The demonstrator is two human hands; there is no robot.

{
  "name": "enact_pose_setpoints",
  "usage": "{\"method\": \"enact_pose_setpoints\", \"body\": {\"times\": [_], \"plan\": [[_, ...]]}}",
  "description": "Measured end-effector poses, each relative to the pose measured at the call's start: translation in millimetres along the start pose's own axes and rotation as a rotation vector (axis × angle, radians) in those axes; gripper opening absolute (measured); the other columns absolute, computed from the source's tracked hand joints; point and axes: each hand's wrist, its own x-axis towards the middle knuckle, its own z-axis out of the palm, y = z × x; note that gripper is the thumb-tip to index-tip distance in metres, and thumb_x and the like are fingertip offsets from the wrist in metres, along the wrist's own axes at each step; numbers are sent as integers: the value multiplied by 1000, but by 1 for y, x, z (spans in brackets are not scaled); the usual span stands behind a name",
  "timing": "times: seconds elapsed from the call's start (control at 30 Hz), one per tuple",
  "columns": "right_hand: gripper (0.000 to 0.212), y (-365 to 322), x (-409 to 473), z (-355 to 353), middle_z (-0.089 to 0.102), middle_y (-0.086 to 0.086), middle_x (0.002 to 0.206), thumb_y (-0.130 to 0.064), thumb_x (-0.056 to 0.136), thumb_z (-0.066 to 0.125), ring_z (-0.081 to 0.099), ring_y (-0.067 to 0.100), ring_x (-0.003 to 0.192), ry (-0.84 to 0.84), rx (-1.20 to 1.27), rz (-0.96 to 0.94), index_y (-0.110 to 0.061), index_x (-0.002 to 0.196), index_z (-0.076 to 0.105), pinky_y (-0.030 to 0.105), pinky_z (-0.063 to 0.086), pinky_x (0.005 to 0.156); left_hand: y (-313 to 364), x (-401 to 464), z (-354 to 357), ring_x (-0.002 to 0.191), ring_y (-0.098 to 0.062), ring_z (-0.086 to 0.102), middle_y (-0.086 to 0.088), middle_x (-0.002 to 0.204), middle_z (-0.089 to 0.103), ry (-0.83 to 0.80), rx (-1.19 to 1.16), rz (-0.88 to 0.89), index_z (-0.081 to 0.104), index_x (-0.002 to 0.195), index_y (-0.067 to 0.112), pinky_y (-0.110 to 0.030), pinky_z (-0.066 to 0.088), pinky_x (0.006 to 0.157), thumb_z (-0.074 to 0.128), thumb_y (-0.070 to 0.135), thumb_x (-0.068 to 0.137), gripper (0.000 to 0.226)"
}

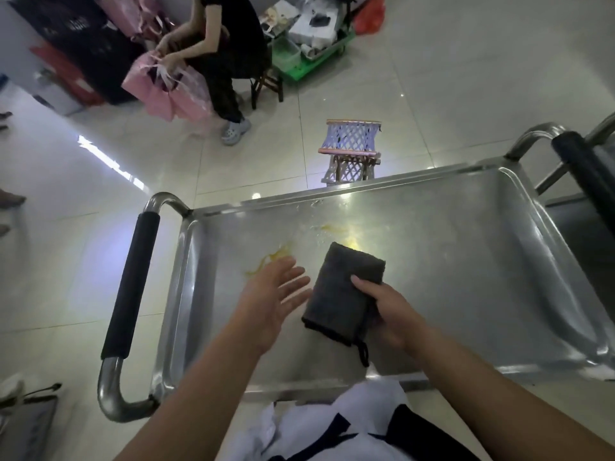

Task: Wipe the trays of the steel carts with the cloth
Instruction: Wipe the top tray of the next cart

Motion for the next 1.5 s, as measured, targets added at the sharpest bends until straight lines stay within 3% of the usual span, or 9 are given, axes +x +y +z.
{"method": "enact_pose_setpoints", "body": {"times": [0.17, 0.27, 0.4, 0.5, 0.6, 0.7, 0.93, 1.2, 1.5], "plan": [[42, -24, 13, -25, 73, 12, 116, -42, 99, 54, 70, 32, 106, 68, 165, 73, -9, 124, 65, 48, 51, 98, -32, 35, -55, 109, -22, 60, -10, 129, 61, 317, 545, 100, 58, 123, 24, -34, 48, 90, 63, 25, 95, 28], [37, -49, 33, -38, 75, 9, 112, -44, 95, 61, 70, 31, 105, 228, 27, -36, -15, 117, 67, 51, 51, 100, -59, 46, -75, 127, -23, 51, -6, 145, 49, 267, 779, 82, 46, 142, 23, -33, 43, 92, 62, 31, 97, 49], [14, -92, 51, -43, 69, -1, 99, -37, 99, 60, 66, 24, 98, 412, -573, -544, -24, 102, 63, 40, 53, 86, -73, 70, -91, 133, -27, 45, -10, 148, 44, 294, 960, 157, 37, 149, 18, -35, 39, 103, 66, 36, 93, 65], [40, -109, 70, -47, 58, 11, 113, -37, 95, 54, 56, 29, 104, 540, -1083, -866, -7, 121, 58, 30, 41, 80, -82, 87, -112, 149, -30, 20, -13, 163, 20, 441, 1230, 169, 18, 157, 21, -47, 22, 119, 57, 55, 92, 83], [65, -106, 114, -55, 46, 18, 145, -43, 86, 45, 42, 38, 129, 519, -1558, -762, -8, 141, 51, 48, 35, 104, -96, 96, -129, 153, -26, -14, -1, 165, -20, 436, 1367, 59, -14, 157, 30, -51, -1, 122, 39, 72, 91, 95], [72, -87, 150, -57, 17, 7, 166, -43, 89, 35, 11, 31, 152, 400, -1840, -523, -20, 157, 29, 54, 5, 121, -107, 103, -139, 148, -23, -28, 8, 152, -42, 386, 1386, 16, -35, 145, 39, -53, -13, 119, 32, 84, 82, 102], [61, -87, 197, -1, 14, -2, 167, -41, 100, 47, 2, 26, 154, 645, -1681, -470, -35, 157, 24, 55, -1, 122, -114, 107, -148, 145, -22, -35, 10, 145, -48, 361, 1408, -11, -47, 131, 44, -51, -18, 117, 11, 94, 64, 102], [62, -69, 196, 4, 13, -2, 168, -43, 100, 44, 1, 24, 155, 439, -1886, -620, -34, 157, 23, 51, -3, 123, -118, 102, -153, 146, -21, -33, 5, 158, -38, 343, 1397, -38, -40, 138, 43, -50, -19, 116, 18, 96, 67, 106], [62, 4, 86, -35, 5, -7, 168, -39, 101, 47, -9, 19, 154, 280, -1883, -494, -36, 157, 21, 47, -8, 123, -115, 98, -150, 146, -25, -33, -1, 159, -37, 292, 1359, 3, -28, 151, 35, -54, -18, 116, 29, 85, 83, 102]]}}
